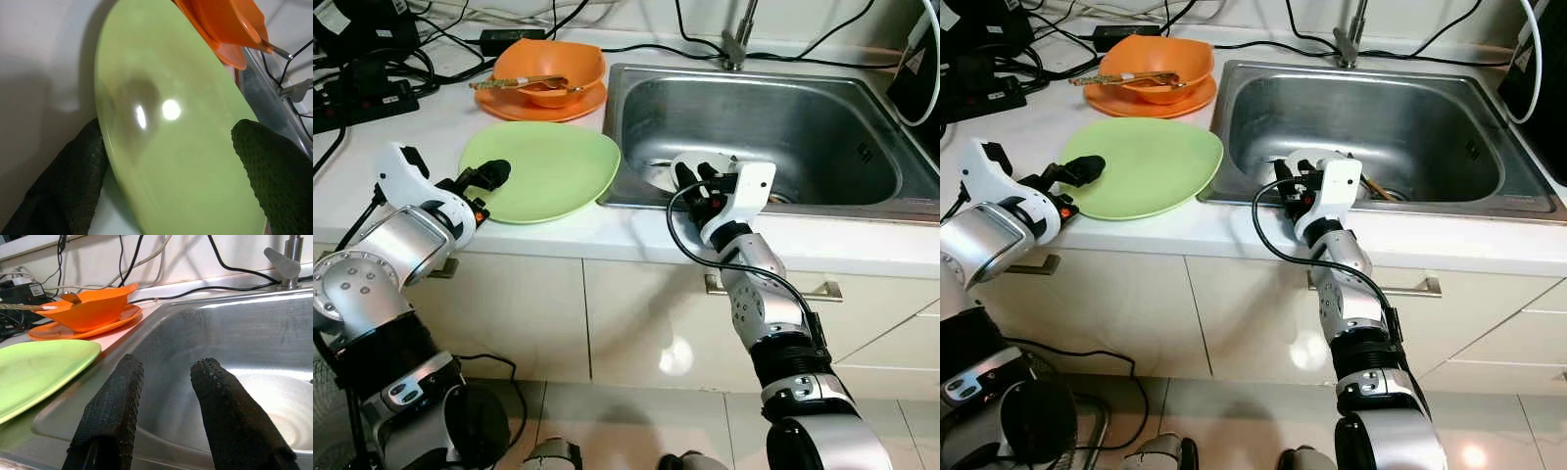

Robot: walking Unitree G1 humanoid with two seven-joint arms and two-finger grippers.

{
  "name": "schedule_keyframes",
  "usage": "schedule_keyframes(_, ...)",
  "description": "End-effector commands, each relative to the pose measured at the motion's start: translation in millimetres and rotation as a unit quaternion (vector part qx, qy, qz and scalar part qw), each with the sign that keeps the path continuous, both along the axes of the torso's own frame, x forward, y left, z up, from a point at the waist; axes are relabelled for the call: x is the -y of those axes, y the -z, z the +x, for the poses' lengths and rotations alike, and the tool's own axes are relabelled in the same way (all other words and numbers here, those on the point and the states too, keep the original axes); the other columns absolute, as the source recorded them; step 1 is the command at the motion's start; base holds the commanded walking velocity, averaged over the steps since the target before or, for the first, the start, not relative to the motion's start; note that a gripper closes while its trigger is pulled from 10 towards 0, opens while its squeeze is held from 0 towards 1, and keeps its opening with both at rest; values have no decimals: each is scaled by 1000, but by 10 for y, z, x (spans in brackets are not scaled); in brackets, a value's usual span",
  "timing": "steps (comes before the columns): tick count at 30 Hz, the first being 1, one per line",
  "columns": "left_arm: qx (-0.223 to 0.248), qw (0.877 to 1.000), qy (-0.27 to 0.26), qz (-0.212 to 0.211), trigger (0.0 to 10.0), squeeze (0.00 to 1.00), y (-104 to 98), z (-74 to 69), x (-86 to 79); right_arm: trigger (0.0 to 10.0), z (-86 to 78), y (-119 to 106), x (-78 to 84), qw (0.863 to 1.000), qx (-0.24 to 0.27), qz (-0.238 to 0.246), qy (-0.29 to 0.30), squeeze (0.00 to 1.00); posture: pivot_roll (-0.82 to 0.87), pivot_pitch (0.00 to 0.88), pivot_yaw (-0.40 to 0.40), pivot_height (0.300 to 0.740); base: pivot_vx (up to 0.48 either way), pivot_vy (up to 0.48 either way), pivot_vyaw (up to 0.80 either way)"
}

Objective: Kitchen organization

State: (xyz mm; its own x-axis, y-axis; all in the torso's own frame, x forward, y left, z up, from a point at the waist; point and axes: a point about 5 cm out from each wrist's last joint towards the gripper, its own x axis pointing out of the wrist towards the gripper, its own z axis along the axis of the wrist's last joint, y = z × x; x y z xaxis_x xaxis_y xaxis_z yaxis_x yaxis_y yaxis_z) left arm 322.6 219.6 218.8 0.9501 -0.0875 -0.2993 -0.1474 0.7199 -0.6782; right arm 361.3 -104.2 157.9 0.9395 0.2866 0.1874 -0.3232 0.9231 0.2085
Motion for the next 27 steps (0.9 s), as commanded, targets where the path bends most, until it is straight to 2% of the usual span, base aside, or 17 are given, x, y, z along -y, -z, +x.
schedule_keyframes(1,-19,1000,14,4,10000,0,40,49,104,10000,-19,76,-5,1000,-16,-3,0,0,81,72,28,718,0,0,0)
schedule_keyframes(5,-18,1000,18,-3,10000,0,45,93,180,10000,-24,79,4,1000,-16,-2,1,0,75,70,30,718,0,0,0)
schedule_keyframes(7,0,999,2,-37,10000,0,28,153,222,10000,-28,85,10,1000,-17,-2,2,0,69,68,29,718,0,0,0)
schedule_keyframes(9,8,999,2,-51,10000,0,16,175,242,10000,-30,82,12,1000,-17,-2,2,0,68,68,27,718,0,0,0)
schedule_keyframes(17,12,998,28,-57,10000,0,46,182,331,10000,-38,95,-7,1000,-20,-9,-5,0,66,76,17,718,0,0,0)
schedule_keyframes(25,-6,997,37,-70,10000,0,212,142,422,10000,-41,80,-111,999,-24,-26,-25,0,72,85,9,718,0,0,0)
schedule_keyframes(27,-6,996,45,-73,10000,0,232,138,499,10000,-23,22,-174,998,-20,-46,-39,0,66,86,5,718,0,0,0)
